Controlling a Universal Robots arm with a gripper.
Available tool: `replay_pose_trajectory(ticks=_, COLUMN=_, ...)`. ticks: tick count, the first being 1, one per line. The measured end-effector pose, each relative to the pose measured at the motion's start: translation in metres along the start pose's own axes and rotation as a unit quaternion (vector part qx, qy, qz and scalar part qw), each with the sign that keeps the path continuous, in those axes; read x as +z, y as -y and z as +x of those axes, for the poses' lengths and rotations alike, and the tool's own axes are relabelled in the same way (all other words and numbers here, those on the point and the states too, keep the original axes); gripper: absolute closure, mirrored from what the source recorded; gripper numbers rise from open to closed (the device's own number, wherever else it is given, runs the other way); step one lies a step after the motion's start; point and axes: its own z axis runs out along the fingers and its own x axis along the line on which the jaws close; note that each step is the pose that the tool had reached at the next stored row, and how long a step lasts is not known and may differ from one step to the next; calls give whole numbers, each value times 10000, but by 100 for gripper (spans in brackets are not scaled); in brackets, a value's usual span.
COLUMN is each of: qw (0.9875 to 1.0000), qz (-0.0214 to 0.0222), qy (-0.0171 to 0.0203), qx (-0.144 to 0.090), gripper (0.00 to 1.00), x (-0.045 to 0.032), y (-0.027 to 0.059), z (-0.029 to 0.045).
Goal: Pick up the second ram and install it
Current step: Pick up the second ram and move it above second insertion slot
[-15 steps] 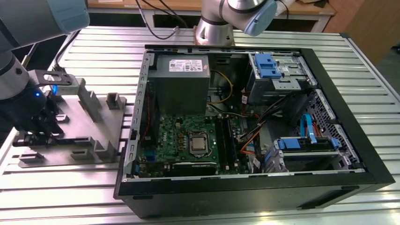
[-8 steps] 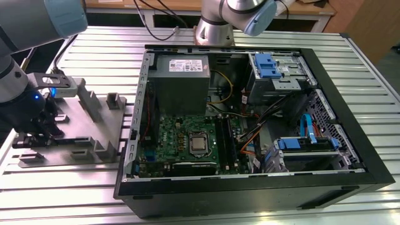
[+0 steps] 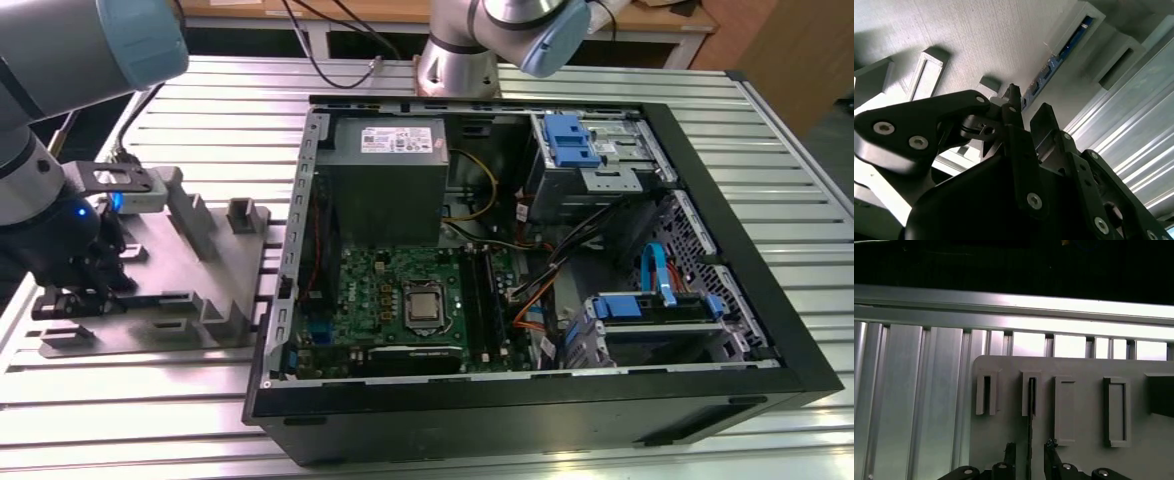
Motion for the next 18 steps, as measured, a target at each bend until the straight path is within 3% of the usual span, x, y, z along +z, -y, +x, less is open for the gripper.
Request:
replay_pose_trajectory(ticks=5, qw=10000, qz=1, qy=1, qx=0, gripper=66, x=3, y=0, z=0)
replay_pose_trajectory(ticks=6, qw=10000, qz=1, qy=1, qx=0, gripper=72, x=4, y=0, z=0)
replay_pose_trajectory(ticks=8, qw=10000, qz=1, qy=1, qx=0, gripper=72, x=4, y=0, z=0)
replay_pose_trajectory(ticks=9, qw=10000, qz=1, qy=1, qx=0, gripper=79, x=5, y=0, z=0)
replay_pose_trajectory(ticks=18, qw=10000, qz=1, qy=1, qx=0, gripper=79, x=-43, y=-2, z=-2)
